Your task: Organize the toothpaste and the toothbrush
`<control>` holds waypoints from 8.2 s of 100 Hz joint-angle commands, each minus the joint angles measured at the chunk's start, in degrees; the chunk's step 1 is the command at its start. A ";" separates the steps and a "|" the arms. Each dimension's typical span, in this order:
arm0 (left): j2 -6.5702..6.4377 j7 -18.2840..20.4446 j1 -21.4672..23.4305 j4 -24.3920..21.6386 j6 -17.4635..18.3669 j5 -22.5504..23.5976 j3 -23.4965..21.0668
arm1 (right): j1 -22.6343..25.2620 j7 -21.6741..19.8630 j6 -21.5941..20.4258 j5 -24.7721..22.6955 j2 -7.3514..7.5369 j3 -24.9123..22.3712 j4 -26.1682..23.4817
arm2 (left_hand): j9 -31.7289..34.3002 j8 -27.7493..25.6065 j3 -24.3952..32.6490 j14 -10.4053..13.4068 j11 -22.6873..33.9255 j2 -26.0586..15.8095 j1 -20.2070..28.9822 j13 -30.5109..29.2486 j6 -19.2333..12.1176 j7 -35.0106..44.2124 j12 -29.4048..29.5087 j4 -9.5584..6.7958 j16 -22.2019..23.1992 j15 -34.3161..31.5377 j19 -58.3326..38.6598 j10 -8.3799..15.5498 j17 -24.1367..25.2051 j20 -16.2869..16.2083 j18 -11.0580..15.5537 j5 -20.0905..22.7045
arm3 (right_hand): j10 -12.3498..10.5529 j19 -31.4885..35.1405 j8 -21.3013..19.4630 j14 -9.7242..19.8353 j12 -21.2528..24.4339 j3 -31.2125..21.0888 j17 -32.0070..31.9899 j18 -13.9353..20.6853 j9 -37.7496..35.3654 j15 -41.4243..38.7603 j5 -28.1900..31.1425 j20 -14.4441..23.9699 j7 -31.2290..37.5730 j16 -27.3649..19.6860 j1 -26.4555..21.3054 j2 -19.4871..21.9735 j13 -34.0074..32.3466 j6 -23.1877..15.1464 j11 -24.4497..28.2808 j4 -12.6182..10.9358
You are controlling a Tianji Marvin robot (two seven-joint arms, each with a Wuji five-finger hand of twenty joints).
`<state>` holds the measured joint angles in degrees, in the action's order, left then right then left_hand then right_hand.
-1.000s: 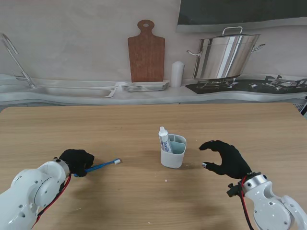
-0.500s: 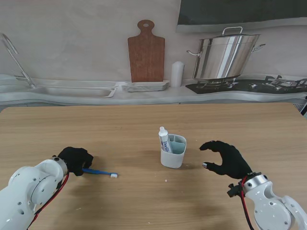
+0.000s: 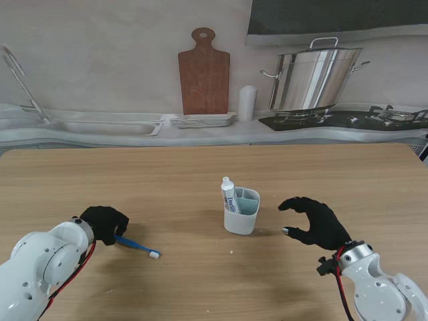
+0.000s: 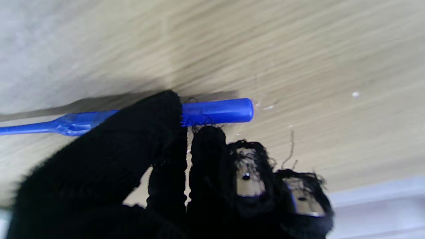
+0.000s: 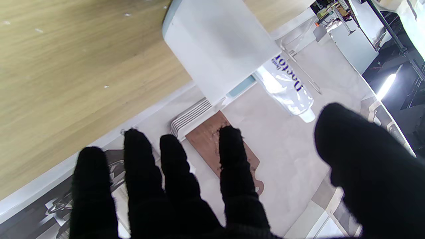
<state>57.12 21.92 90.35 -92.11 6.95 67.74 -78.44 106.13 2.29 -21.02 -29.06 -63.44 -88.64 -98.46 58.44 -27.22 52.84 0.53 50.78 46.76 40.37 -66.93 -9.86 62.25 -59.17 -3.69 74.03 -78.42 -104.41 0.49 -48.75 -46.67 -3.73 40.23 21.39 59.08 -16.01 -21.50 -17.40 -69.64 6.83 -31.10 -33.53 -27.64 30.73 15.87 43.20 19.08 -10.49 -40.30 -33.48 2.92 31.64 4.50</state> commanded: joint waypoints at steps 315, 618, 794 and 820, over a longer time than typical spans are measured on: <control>2.74 -12.69 5.11 -2.27 0.61 -16.37 -2.95 | 0.14 3.09 -0.97 -1.81 -0.74 -0.14 1.22 | 10.68 -16.38 15.87 2.48 9.13 -3.36 -12.15 -5.58 3.31 9.71 3.64 -37.68 -15.27 -12.59 -12.77 -2.86 -13.07 8.64 2.12 2.15 | 2.43 6.35 -0.69 -3.61 -1.13 -0.34 6.53 -2.53 -4.88 -7.63 3.52 3.21 1.43 5.33 1.64 -1.71 -8.24 -0.26 3.12 0.57; 8.01 -25.20 1.34 -10.97 2.20 -45.61 12.36 | -17.66 5.58 16.64 14.98 -4.21 29.82 -6.37 | 12.61 -14.20 16.89 -0.17 8.00 2.73 -8.90 -5.69 6.34 8.39 4.36 -31.60 -16.34 -14.53 -15.08 -6.30 -13.93 8.53 -0.02 4.61 | -4.25 29.98 -9.42 16.58 -14.81 -8.03 45.98 10.47 -18.62 -44.15 -10.08 17.91 23.55 16.45 -14.12 -5.41 -41.77 9.41 36.70 1.25; 7.73 -24.87 1.54 -11.11 2.97 -44.00 13.44 | -16.78 6.47 13.12 18.43 -4.65 30.00 -5.79 | 10.25 -14.99 15.56 -0.02 6.44 1.74 -8.40 -5.54 4.76 6.76 3.16 -24.60 -15.85 -12.32 -13.61 -5.28 -13.37 9.33 0.38 2.38 | -0.88 50.94 -16.06 29.98 -22.56 -20.32 60.50 20.94 -38.27 -75.09 16.23 31.74 41.60 35.77 -29.53 -20.54 -42.01 -3.49 46.96 -16.52; 7.60 -25.12 1.66 -11.12 3.09 -42.34 13.23 | -16.58 6.95 12.64 18.59 -4.76 29.97 -5.86 | 6.27 -16.43 13.68 -2.94 1.28 -0.18 -7.05 -4.99 2.40 3.93 1.91 -12.13 -10.30 -1.96 -9.71 -4.07 -7.05 6.86 -0.58 -1.47 | -1.06 52.61 -16.44 30.20 -22.71 -20.32 60.79 22.21 -40.21 -75.45 18.38 32.28 41.64 35.96 -28.82 -22.71 -41.78 -4.37 47.43 -23.72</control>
<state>64.70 -3.96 91.60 -102.59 9.92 25.07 -65.04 88.94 9.73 -8.05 -10.38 -67.74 -58.70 -103.95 65.51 -42.44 64.85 -1.24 53.39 48.45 29.95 -71.14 -3.00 65.06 -54.48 -18.11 61.54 -82.90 -106.43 -2.22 -57.40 -38.36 -6.07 39.53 12.40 103.46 -30.92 -7.41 -39.98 -84.23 65.71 -17.00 -65.15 -99.98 45.40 47.15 80.18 54.48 -38.39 -63.08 -75.86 -0.63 73.00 -11.11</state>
